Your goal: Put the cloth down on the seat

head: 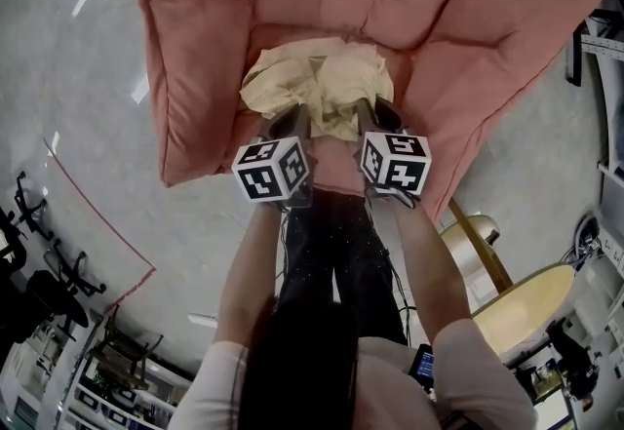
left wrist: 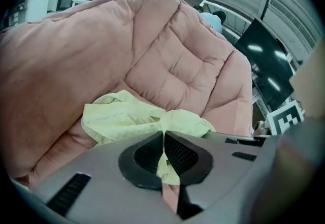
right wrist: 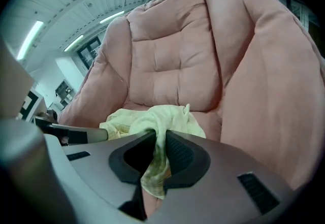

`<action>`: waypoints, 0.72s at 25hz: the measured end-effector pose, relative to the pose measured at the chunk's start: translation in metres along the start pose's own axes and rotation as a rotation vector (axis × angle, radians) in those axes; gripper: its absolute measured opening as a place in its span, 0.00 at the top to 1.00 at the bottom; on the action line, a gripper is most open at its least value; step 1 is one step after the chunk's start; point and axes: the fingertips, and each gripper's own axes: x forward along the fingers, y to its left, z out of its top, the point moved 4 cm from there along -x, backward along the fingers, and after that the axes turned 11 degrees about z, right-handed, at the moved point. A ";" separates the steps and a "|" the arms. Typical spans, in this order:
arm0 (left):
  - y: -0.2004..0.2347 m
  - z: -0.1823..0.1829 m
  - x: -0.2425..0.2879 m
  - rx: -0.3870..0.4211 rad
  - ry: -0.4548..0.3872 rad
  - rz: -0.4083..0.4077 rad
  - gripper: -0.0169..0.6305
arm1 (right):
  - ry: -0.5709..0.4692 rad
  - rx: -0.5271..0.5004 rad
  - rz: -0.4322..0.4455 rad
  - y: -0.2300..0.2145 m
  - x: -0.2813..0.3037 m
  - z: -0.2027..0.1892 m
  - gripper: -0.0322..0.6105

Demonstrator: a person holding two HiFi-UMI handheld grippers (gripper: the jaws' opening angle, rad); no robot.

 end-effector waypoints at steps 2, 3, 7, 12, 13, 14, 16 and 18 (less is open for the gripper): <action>-0.003 0.001 -0.003 -0.036 -0.014 -0.027 0.92 | -0.021 0.037 0.021 0.002 -0.005 0.002 0.84; -0.004 0.003 -0.005 -0.047 -0.018 -0.032 0.92 | -0.027 0.048 0.035 0.004 -0.007 0.004 0.82; -0.003 0.010 -0.018 -0.024 -0.043 0.007 0.92 | -0.026 0.053 0.097 0.018 -0.011 0.005 0.65; -0.016 0.016 -0.038 -0.023 -0.080 -0.014 0.67 | -0.013 0.023 0.107 0.028 -0.026 0.010 0.50; -0.020 0.018 -0.045 -0.015 -0.093 -0.019 0.67 | -0.015 0.026 0.113 0.030 -0.031 0.012 0.50; -0.024 0.020 -0.052 0.003 -0.105 -0.017 0.67 | -0.019 0.028 0.118 0.032 -0.036 0.014 0.49; -0.030 0.021 -0.066 0.030 -0.111 -0.010 0.67 | -0.031 0.027 0.130 0.039 -0.050 0.018 0.48; -0.036 0.023 -0.082 0.030 -0.114 -0.019 0.67 | -0.058 0.017 0.142 0.050 -0.068 0.025 0.48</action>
